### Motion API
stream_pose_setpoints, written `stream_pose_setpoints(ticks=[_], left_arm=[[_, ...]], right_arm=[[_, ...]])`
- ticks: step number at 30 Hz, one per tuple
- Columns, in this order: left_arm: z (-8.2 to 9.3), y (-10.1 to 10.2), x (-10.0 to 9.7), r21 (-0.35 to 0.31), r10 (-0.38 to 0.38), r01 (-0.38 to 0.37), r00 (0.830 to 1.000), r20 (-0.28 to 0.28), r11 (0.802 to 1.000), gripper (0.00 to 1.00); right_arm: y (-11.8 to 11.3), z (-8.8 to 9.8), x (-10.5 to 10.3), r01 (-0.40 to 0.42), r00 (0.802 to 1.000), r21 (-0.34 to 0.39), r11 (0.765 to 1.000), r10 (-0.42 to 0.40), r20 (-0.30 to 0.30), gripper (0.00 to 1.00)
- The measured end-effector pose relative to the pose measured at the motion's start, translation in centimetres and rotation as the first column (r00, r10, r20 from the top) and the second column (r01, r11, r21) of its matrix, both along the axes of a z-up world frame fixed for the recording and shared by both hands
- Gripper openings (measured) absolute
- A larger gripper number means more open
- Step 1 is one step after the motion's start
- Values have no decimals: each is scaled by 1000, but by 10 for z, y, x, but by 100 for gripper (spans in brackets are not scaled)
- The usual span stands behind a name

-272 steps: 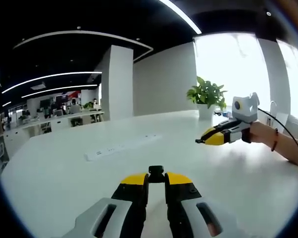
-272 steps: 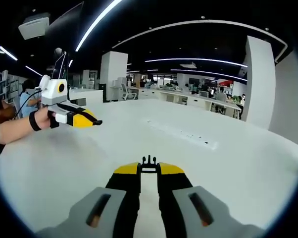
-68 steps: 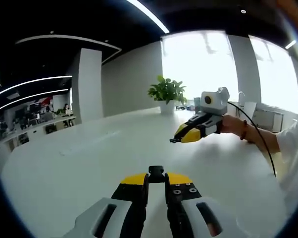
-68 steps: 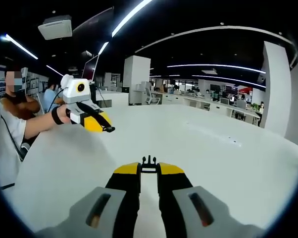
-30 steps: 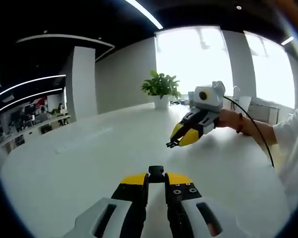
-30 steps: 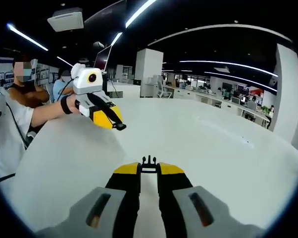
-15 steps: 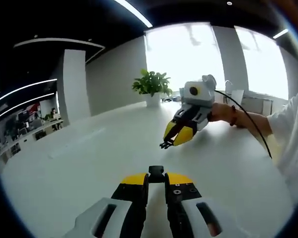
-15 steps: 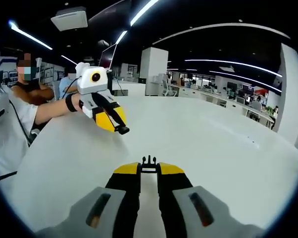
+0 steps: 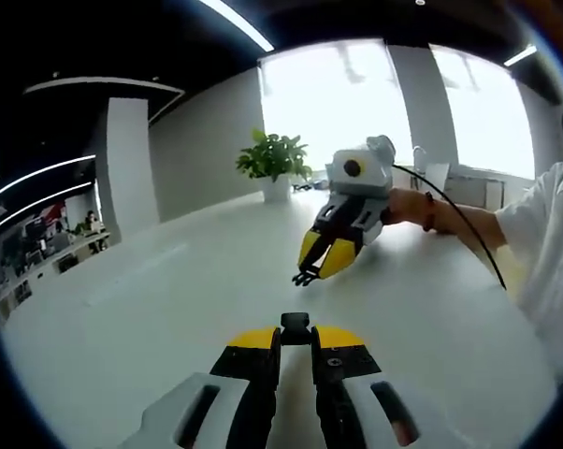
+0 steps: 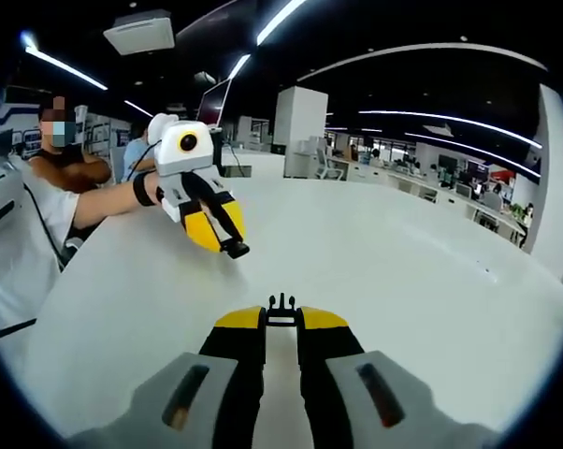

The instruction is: Snap the two parts of the plastic buckle together until the buckle closes and remains connected.

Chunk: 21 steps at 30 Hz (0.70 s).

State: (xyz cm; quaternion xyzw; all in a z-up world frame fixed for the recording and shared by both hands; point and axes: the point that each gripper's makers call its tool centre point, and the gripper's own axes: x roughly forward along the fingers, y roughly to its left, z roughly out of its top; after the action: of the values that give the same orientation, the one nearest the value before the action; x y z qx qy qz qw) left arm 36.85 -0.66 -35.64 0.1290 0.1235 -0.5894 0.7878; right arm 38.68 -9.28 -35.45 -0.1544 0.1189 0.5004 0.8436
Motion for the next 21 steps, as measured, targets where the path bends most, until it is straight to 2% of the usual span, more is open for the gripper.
stream_pose_setpoints(ticks=[4,7,14,21], left_arm=[[0,0,-1,-5,-13,13,1000,-4,1000,12],[2,-1,-6,-33,-43,42,998,-41,999,12],[-4,1,-6,-10,-53,52,998,-46,999,12],[-5,1,-11,-24,-85,84,994,-67,996,12]], right_arm=[[2,-1,-3,-16,1000,0,1000,16,-7,12],[3,-2,-4,-25,1000,-6,1000,25,-8,12],[5,-3,-7,-43,999,-3,999,43,-19,12],[13,-2,-16,-93,995,31,995,94,-43,12]])
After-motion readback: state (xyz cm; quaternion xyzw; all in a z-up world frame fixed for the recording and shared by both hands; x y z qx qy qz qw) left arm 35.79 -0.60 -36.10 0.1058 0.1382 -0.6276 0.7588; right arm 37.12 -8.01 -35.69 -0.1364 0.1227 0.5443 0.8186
